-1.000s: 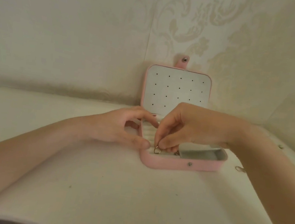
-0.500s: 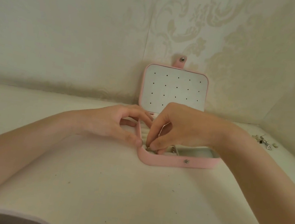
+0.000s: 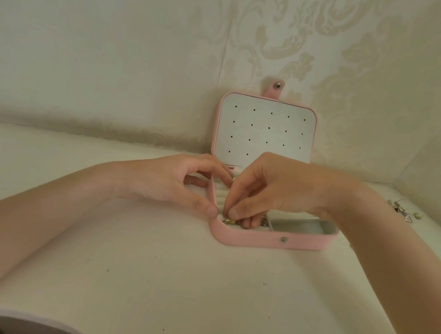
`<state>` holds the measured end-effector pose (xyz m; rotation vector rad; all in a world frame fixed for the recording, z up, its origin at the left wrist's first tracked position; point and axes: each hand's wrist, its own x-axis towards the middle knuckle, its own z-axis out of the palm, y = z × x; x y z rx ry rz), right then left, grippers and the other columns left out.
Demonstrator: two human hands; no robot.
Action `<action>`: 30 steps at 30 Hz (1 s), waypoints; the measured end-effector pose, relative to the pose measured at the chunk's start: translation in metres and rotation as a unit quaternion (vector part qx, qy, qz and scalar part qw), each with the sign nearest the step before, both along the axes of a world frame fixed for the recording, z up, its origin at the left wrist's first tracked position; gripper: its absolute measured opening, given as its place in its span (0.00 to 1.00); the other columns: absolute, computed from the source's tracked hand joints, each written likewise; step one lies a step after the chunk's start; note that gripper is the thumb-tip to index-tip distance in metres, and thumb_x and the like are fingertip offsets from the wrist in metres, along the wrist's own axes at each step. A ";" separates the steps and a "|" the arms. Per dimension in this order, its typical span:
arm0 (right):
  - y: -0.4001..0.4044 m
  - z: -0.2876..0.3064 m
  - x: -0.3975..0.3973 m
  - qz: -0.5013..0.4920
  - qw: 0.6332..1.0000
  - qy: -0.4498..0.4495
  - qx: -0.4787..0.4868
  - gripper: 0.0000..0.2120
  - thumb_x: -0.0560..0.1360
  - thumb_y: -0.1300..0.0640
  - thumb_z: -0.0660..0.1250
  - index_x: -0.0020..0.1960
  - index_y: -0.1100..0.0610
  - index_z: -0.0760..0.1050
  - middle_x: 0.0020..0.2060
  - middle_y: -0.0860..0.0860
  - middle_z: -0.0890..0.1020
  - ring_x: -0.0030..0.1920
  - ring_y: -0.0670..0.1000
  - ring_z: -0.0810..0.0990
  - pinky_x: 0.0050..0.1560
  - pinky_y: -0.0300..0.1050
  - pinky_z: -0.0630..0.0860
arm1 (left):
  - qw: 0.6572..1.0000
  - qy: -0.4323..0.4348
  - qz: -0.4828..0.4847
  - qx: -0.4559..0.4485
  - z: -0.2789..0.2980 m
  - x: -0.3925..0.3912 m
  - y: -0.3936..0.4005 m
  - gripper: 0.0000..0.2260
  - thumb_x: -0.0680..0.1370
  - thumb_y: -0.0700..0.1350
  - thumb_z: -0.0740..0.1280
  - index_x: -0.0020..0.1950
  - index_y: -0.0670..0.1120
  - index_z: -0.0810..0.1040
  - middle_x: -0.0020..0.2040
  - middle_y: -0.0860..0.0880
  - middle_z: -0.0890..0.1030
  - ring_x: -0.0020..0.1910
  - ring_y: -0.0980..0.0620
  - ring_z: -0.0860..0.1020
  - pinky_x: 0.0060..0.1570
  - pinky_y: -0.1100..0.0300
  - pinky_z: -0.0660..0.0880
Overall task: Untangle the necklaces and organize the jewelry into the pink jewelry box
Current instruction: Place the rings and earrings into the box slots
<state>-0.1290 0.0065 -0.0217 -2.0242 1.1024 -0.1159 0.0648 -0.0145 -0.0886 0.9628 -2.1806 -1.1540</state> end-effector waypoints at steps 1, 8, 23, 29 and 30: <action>0.000 0.000 0.001 0.005 1.000 0.004 -0.002 0.03 0.70 0.68 0.71 0.40 0.61 0.81 0.28 0.51 0.81 0.29 0.44 0.79 0.34 0.33 0.75 | 1.000 -0.001 0.000 -0.002 0.000 0.000 0.000 0.28 0.62 0.55 0.73 0.61 0.51 0.75 0.65 0.58 0.73 0.65 0.64 0.69 0.64 0.68 0.66; -0.002 -0.002 0.007 0.014 0.999 0.035 -0.018 0.02 0.69 0.67 0.72 0.40 0.63 0.80 0.29 0.54 0.79 0.27 0.43 0.77 0.30 0.32 0.72 | 1.000 -0.009 0.003 -0.001 0.001 -0.001 0.001 0.27 0.63 0.54 0.73 0.61 0.51 0.75 0.62 0.58 0.74 0.65 0.61 0.71 0.67 0.60 0.66; -0.016 0.010 -0.017 -0.050 0.983 0.072 -0.160 0.08 0.70 0.66 0.70 0.38 0.54 0.82 0.27 0.46 0.80 0.25 0.38 0.75 0.30 0.29 0.71 | 1.000 -0.012 0.007 -0.003 0.001 -0.001 0.000 0.27 0.61 0.57 0.73 0.59 0.54 0.76 0.66 0.60 0.70 0.66 0.68 0.66 0.63 0.71 0.65; -0.015 0.002 -0.008 -0.003 0.983 0.075 -0.167 0.08 0.68 0.62 0.73 0.41 0.49 0.84 0.31 0.45 0.81 0.32 0.41 0.75 0.38 0.33 0.72 | 1.000 -0.013 0.007 0.003 0.001 0.000 -0.001 0.28 0.61 0.57 0.73 0.60 0.55 0.74 0.66 0.61 0.71 0.65 0.67 0.67 0.64 0.70 0.66; -0.014 0.000 -0.006 0.009 0.982 0.087 -0.168 0.08 0.68 0.62 0.74 0.41 0.49 0.83 0.33 0.47 0.82 0.33 0.40 0.75 0.40 0.35 0.72 | 1.000 -0.012 0.005 0.003 0.001 0.000 -0.001 0.28 0.61 0.57 0.73 0.60 0.54 0.74 0.66 0.60 0.71 0.66 0.67 0.67 0.64 0.70 0.66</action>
